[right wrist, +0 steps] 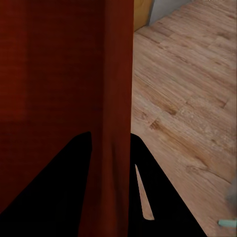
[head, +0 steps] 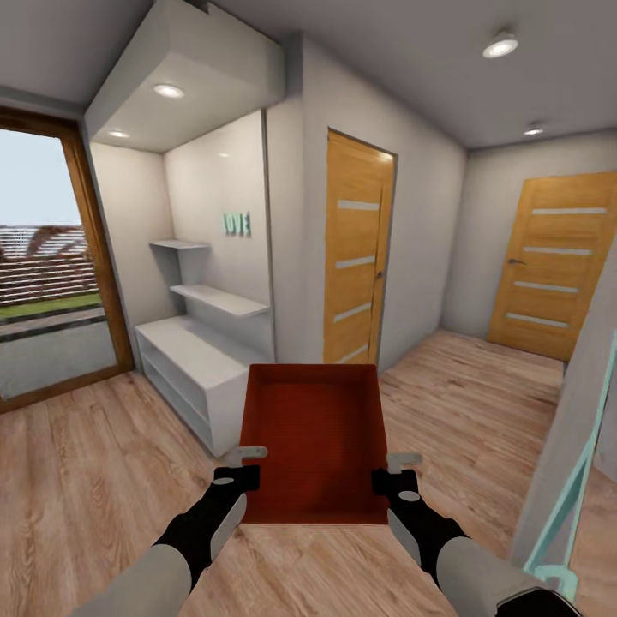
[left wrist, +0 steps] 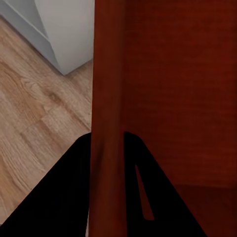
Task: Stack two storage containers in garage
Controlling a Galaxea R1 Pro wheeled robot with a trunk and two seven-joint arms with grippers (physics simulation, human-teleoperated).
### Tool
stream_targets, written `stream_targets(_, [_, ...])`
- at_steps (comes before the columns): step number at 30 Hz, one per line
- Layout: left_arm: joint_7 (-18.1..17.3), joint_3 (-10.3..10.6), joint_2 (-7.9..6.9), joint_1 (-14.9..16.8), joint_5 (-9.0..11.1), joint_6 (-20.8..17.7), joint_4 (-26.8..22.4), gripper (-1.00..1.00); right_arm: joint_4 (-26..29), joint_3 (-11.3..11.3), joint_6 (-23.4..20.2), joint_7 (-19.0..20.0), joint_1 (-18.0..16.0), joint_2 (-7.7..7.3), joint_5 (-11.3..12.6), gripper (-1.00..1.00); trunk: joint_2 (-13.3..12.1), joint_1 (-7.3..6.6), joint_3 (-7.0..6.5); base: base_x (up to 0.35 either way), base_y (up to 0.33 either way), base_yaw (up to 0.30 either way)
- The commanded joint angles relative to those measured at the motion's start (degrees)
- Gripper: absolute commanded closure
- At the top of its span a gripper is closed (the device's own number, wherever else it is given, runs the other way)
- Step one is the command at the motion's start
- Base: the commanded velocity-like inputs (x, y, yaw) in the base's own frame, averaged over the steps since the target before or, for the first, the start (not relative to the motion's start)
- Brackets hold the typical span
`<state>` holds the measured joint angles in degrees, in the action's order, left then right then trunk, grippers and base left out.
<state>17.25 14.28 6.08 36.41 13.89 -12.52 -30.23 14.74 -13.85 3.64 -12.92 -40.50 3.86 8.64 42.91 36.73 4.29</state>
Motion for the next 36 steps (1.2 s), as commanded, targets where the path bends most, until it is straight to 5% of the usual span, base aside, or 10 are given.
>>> stream_targets(1, [0.9,-0.7,0.00,0.1,2.6,2.3,-1.0,1.00,-0.1,1.0,0.4,-0.1,0.0,1.07,0.8,1.00,0.1,0.04,0.10,0.326,0.000,-0.010])
stream_targets(18, [1.3,-0.7,0.07,0.1,2.4,2.3,-1.8,1.00,-0.2,1.0,0.3,-0.1,0.0,1.07,0.9,1.00,0.1,0.04,0.10,0.116,0.008,-0.001])
stream_targets(36, [1.0,-0.7,0.07,0.1,2.5,2.2,-1.6,1.00,-0.1,1.0,0.2,-0.1,0.0,1.07,0.8,1.00,0.1,0.04,0.10,0.281,0.173,-0.025])
